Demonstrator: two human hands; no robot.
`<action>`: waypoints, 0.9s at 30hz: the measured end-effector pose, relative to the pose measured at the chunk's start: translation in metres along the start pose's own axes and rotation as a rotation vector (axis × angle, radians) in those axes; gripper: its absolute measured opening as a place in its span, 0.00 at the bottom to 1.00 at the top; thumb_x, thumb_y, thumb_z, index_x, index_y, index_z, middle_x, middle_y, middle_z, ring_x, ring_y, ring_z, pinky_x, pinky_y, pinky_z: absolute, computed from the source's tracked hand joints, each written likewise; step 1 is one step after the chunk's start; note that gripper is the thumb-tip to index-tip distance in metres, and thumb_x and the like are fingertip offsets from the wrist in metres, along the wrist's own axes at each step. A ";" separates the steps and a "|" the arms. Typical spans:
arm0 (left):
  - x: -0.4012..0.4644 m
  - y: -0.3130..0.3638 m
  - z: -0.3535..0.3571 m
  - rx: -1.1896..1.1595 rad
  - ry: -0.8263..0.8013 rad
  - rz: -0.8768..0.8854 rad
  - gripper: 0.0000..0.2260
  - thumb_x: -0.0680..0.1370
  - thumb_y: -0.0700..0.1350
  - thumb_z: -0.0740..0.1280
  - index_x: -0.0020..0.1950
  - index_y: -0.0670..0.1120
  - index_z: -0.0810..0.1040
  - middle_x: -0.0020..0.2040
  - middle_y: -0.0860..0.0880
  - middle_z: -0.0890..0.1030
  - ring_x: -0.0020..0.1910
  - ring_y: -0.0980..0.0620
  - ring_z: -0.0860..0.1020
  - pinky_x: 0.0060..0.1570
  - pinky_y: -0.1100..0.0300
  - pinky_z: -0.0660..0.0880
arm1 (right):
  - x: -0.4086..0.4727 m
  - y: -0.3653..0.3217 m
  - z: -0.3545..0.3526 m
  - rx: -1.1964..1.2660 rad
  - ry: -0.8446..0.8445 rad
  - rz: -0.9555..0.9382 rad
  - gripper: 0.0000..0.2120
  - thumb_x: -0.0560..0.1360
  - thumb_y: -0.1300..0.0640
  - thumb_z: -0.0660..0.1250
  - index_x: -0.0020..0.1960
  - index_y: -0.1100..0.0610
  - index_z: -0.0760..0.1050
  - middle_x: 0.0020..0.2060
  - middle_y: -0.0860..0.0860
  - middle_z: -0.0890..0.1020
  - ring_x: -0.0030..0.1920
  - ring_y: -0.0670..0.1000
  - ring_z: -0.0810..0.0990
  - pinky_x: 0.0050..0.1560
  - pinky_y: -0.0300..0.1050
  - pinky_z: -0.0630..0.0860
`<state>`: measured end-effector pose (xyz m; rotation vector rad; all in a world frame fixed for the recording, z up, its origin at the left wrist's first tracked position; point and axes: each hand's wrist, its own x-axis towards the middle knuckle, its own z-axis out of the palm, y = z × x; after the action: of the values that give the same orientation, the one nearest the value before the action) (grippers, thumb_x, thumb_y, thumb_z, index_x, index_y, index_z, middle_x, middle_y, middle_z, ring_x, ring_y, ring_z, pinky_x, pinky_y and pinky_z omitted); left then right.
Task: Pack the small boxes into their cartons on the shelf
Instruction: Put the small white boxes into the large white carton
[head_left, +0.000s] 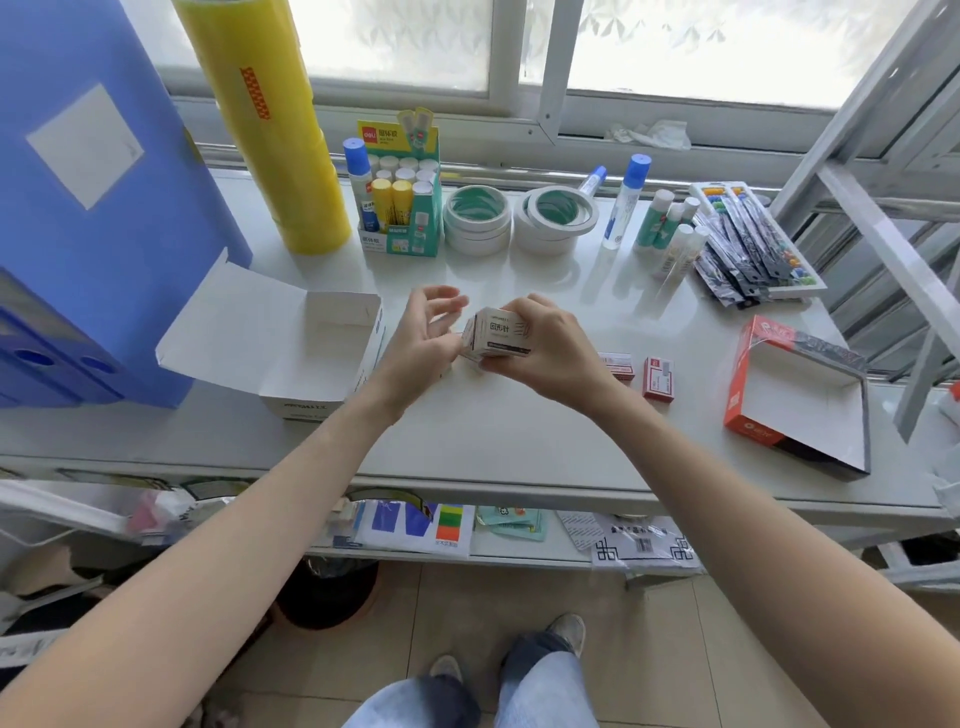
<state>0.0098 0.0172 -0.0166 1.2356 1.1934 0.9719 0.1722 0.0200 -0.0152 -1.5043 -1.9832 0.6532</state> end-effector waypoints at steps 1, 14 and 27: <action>0.000 -0.001 -0.006 0.214 0.082 0.102 0.21 0.71 0.30 0.58 0.63 0.44 0.67 0.65 0.46 0.72 0.66 0.51 0.70 0.52 0.74 0.67 | 0.002 -0.001 0.003 -0.002 0.007 -0.001 0.19 0.65 0.55 0.77 0.51 0.61 0.76 0.41 0.49 0.73 0.41 0.50 0.71 0.37 0.36 0.63; -0.014 -0.040 -0.065 1.149 0.253 0.011 0.14 0.74 0.38 0.58 0.59 0.45 0.72 0.57 0.43 0.78 0.52 0.37 0.76 0.46 0.48 0.74 | 0.029 -0.031 0.031 -0.007 -0.048 -0.038 0.18 0.65 0.54 0.75 0.50 0.62 0.76 0.44 0.55 0.77 0.43 0.54 0.74 0.41 0.44 0.67; -0.010 -0.040 -0.044 1.095 0.012 0.206 0.21 0.74 0.36 0.58 0.63 0.54 0.74 0.60 0.47 0.81 0.58 0.40 0.78 0.56 0.51 0.73 | 0.026 -0.026 0.021 0.011 -0.009 -0.036 0.16 0.66 0.53 0.75 0.46 0.60 0.74 0.41 0.52 0.74 0.40 0.53 0.73 0.39 0.43 0.66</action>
<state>-0.0378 0.0102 -0.0530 2.2275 1.7026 0.4111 0.1341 0.0372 -0.0087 -1.4584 -2.0055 0.6559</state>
